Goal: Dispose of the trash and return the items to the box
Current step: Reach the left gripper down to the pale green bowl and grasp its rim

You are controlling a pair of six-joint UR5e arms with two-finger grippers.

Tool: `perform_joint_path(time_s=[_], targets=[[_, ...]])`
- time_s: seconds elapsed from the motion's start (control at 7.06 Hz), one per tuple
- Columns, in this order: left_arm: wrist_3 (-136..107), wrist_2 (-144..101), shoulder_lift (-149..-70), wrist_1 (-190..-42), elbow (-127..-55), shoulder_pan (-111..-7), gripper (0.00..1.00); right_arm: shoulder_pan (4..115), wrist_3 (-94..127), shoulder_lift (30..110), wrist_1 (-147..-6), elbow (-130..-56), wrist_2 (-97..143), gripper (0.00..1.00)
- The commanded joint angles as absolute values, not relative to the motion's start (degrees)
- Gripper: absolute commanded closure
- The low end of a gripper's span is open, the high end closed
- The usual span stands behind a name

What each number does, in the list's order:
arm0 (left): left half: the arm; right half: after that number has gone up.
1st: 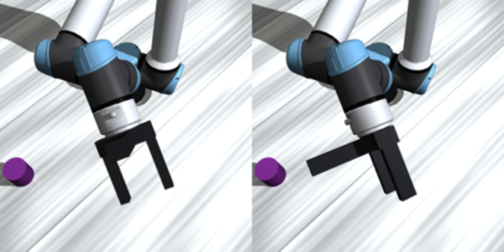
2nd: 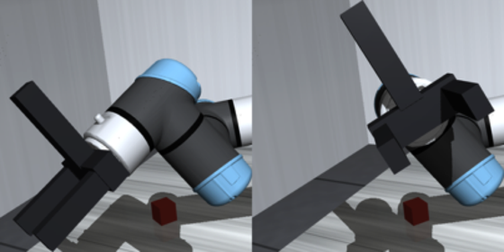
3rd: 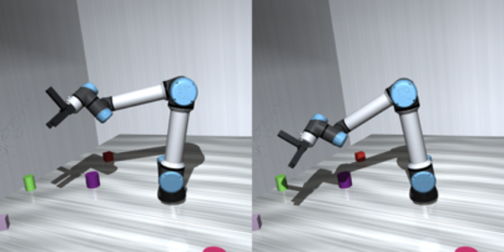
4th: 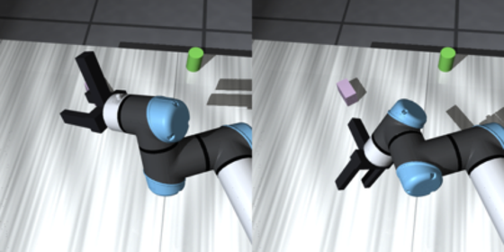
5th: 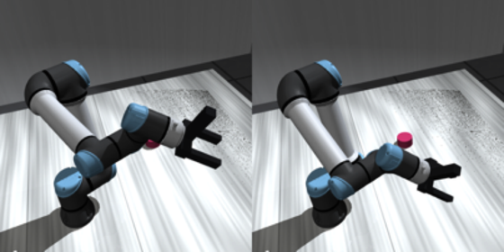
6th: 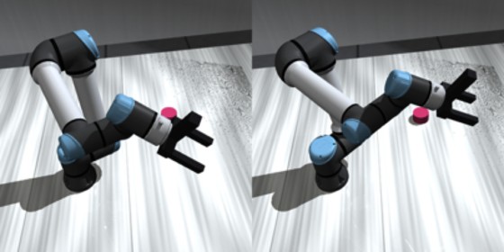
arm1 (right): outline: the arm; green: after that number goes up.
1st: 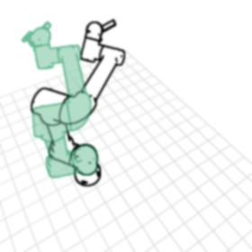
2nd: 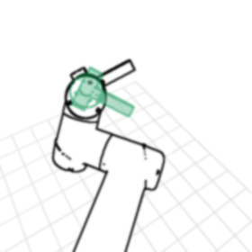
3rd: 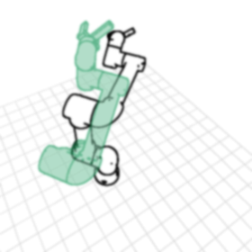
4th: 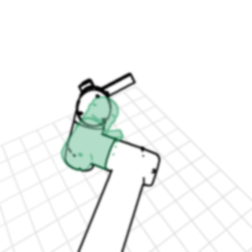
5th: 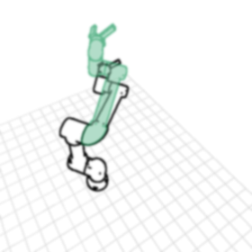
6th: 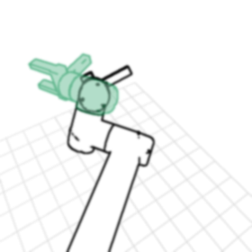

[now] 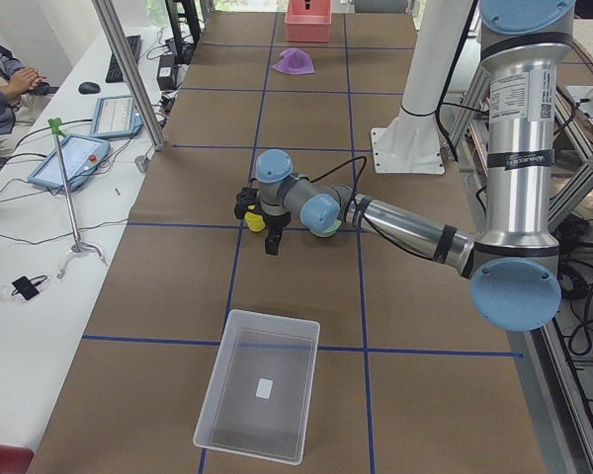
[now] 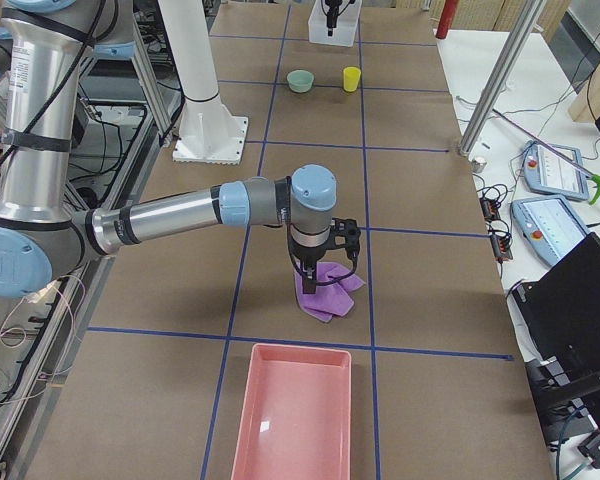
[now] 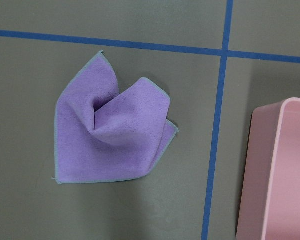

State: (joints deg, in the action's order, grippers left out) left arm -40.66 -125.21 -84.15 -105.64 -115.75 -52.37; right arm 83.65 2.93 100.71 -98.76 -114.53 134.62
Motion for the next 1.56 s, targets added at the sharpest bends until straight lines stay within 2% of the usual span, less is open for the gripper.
perform_joint_path(time_s=[0.0, 0.43, 1.13, 1.28, 1.42], targets=[[-49.0, -120.7, -83.0, -107.8, -117.5, -43.6, 0.02, 83.6, 2.8, 100.7, -95.3, -112.0, 134.6, 0.0], [-54.2, -118.1, -87.4, -107.8, -113.4, -37.6, 0.03, 83.5, 2.9, 100.5, -93.0, -109.6, 134.6, 0.0], [-55.5, -117.5, -89.1, -108.0, -111.0, -35.2, 0.23, 83.4, 3.0, 100.5, -92.6, -108.5, 134.8, 0.0], [-55.5, -117.5, -89.6, -108.0, -110.1, -35.2, 0.34, 83.4, 3.0, 100.5, -92.7, -108.5, 134.8, 0.0], [-55.5, -117.5, -89.6, -108.0, -110.2, -35.2, 0.63, 83.4, 3.0, 100.5, -92.7, -108.5, 134.8, 0.0]])
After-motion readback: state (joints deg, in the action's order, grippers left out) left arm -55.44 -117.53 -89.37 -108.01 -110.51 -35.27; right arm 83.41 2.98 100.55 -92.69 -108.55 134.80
